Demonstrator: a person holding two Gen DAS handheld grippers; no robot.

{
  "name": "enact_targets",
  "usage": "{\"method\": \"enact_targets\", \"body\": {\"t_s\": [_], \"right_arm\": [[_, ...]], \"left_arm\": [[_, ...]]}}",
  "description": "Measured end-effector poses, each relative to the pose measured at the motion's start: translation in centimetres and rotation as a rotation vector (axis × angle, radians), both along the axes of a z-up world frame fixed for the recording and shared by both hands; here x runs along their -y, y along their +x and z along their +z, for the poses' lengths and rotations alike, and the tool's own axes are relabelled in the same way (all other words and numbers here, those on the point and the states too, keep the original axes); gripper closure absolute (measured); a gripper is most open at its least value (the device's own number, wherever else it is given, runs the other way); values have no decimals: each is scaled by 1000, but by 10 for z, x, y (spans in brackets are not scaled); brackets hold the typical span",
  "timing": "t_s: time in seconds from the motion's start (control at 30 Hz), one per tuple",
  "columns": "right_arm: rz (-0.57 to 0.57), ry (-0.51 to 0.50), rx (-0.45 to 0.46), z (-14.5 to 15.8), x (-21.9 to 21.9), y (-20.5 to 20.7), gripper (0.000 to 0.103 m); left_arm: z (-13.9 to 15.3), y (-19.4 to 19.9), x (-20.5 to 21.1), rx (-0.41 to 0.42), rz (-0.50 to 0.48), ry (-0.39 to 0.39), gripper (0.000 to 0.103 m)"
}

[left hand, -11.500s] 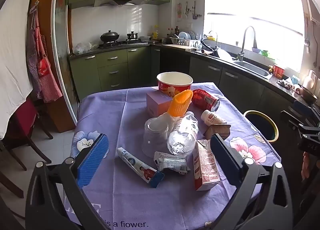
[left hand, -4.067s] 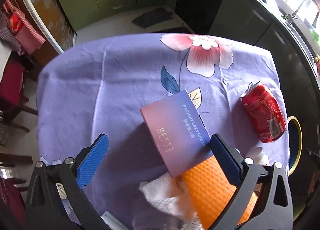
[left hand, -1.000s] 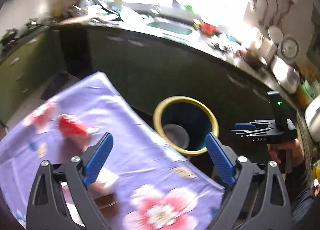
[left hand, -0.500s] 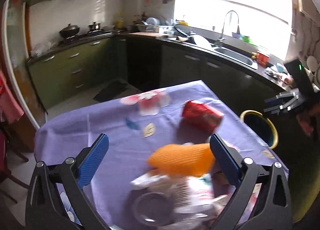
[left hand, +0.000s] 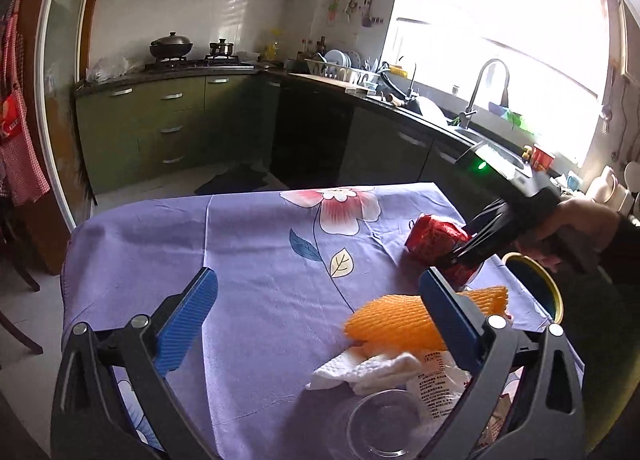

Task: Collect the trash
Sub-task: 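Grasp the red cola can with the right gripper, then carry the cola can over the bin and open the right gripper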

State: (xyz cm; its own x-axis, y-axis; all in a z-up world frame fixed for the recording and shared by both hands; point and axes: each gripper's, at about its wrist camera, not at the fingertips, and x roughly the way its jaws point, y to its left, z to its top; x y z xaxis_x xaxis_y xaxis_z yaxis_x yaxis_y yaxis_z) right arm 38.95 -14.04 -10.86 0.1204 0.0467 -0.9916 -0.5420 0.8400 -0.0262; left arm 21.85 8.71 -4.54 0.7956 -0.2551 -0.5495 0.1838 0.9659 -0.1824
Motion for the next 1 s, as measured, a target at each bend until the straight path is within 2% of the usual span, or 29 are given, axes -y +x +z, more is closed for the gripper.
{"method": "enact_targets", "body": {"t_s": [0.17,0.23,0.53,0.7,0.9,1.0], "right_arm": [[0,-31,-24,-12,0,4,40],[-5,-37,-31,-16,1,6,50],[-65,-12,-19,-18,20,3,51],[-104,43,16,9,42,3,51],[-156,124,83,62,92,-31,51],[-215,134,108,84,134,-53,51]], "left_arm": [[-9,4,4,-35,-11,4,7],[-11,4,8,-39,-23,17,7],[-12,0,17,-35,-42,33,7],[-11,-2,17,-26,-47,32,7],[-11,-2,18,-27,-47,25,7],[-11,-3,19,-25,-49,28,7]]}}
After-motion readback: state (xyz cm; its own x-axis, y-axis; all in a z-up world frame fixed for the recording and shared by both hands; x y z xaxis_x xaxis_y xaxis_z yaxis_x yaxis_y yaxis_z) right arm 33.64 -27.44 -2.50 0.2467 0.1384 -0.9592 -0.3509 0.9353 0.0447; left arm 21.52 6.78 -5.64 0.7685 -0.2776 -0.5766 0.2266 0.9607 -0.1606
